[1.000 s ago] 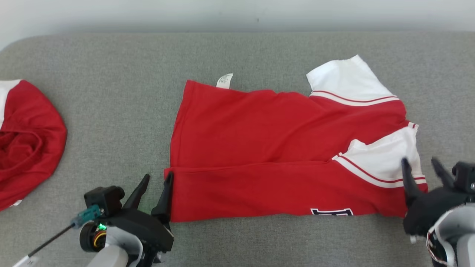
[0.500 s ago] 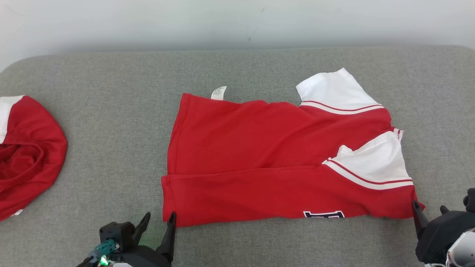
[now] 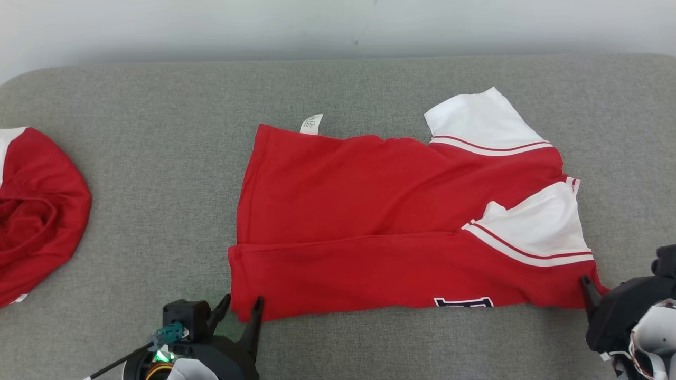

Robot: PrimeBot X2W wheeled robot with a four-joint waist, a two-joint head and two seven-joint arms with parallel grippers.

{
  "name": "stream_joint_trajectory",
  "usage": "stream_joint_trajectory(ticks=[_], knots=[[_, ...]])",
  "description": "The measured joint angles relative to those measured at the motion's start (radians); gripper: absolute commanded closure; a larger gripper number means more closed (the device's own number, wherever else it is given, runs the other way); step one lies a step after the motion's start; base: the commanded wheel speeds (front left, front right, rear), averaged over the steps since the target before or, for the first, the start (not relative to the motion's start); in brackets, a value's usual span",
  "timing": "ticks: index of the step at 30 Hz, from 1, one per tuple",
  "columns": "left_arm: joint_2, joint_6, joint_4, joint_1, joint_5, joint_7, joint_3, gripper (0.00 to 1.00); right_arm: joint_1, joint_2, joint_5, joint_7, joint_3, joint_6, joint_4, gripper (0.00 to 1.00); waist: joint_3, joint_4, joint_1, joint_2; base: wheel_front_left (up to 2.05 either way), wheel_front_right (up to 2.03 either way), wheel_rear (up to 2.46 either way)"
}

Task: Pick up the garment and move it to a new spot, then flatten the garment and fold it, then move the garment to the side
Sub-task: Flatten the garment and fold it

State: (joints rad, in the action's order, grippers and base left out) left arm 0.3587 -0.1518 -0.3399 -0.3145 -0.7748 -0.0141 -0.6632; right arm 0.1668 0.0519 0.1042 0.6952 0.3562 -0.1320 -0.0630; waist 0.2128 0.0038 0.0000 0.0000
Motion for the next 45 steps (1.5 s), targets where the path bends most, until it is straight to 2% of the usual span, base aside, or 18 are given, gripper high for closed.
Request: stream_joint_trajectory(ticks=[1, 2, 4, 6, 16, 22, 30, 37, 38, 39, 41, 43, 45], knots=[[0.0, 0.0, -0.001, -0.001, -0.001, 0.002, -0.001, 0.31, 0.005, 0.0, 0.0, 0.001, -0.007, 0.0, -0.004, 0.0, 0.003, 0.0, 0.0, 0.0, 0.0, 0.0, 0.0], [-0.001, -0.002, -0.003, -0.003, -0.002, 0.008, -0.001, 0.5, 0.009, 0.0, 0.0, 0.004, -0.016, 0.0, -0.009, 0.0, 0.005, -0.001, 0.0, 0.0, 0.0, 0.0, 0.0], [0.0, -0.002, -0.005, -0.009, -0.003, 0.016, -0.004, 0.62, 0.011, -0.001, 0.0, 0.009, -0.035, 0.0, -0.013, 0.0, 0.01, -0.001, 0.0, 0.0, 0.0, 0.0, 0.0], [-0.002, 0.002, -0.006, -0.012, -0.008, 0.025, -0.007, 1.0, 0.011, -0.001, 0.0, 0.018, -0.048, 0.0, -0.014, 0.0, 0.015, -0.002, 0.0, 0.0, 0.0, 0.0, 0.0], [0.0, 0.012, -0.007, -0.016, -0.016, 0.039, -0.014, 1.0, 0.035, 0.009, -0.012, 0.054, -0.073, 0.0, -0.024, 0.0, 0.021, 0.0, 0.0, 0.0, 0.0, 0.0, 0.0], [0.0, 0.017, -0.009, -0.018, -0.017, 0.039, -0.017, 1.0, 0.065, 0.041, -0.026, 0.053, -0.067, 0.0, -0.019, 0.0, 0.02, 0.001, 0.0, 0.0, 0.0, 0.0, 0.0], [0.002, 0.019, -0.009, -0.018, -0.025, 0.039, -0.019, 1.0, 0.051, 0.07, -0.015, 0.163, -0.109, 0.0, -0.03, 0.0, 0.017, -0.003, 0.0, 0.0001, 0.0, 0.0, 0.0], [0.009, 0.018, -0.003, -0.017, -0.028, 0.042, -0.02, 1.0, 0.049, 0.099, 0.017, 0.209, -0.139, 0.0, -0.01, 0.0, 0.019, -0.011, 0.0, 0.0, 0.0, 0.0, 0.0], [0.01, 0.018, 0.0, -0.017, -0.028, 0.042, -0.02, 1.0, 0.051, 0.103, 0.021, 0.217, -0.146, 0.0, -0.012, 0.15, 0.021, -0.012, 0.0, 0.0, 0.0, 0.0, 0.0], [0.012, 0.018, 0.002, -0.017, -0.028, 0.042, -0.02, 1.0, 0.055, 0.107, 0.026, 0.221, -0.15, 0.0, -0.014, 0.51, 0.024, -0.012, 0.0, 0.0001, 0.0, 0.0, 0.0], [0.014, 0.018, 0.005, -0.018, -0.028, 0.043, -0.02, 1.0, 0.067, 0.121, 0.027, 0.228, -0.158, 0.0, -0.021, 0.62, 0.028, -0.013, 0.0, 0.0, 0.0, 0.0, 0.0], [0.015, 0.018, 0.007, -0.019, -0.028, 0.044, -0.021, 1.0, 0.076, 0.13, 0.034, 0.23, -0.167, 0.0, -0.031, 0.65, 0.032, -0.012, 0.0, 0.0001, 0.0, 0.0, 0.0], [0.015, 0.018, 0.008, -0.02, -0.029, 0.046, -0.021, 1.0, 0.08, 0.136, 0.037, 0.228, -0.176, 0.0, -0.037, 0.89, 0.034, -0.01, 0.0, 0.0, 0.0, 0.0, 0.0]])
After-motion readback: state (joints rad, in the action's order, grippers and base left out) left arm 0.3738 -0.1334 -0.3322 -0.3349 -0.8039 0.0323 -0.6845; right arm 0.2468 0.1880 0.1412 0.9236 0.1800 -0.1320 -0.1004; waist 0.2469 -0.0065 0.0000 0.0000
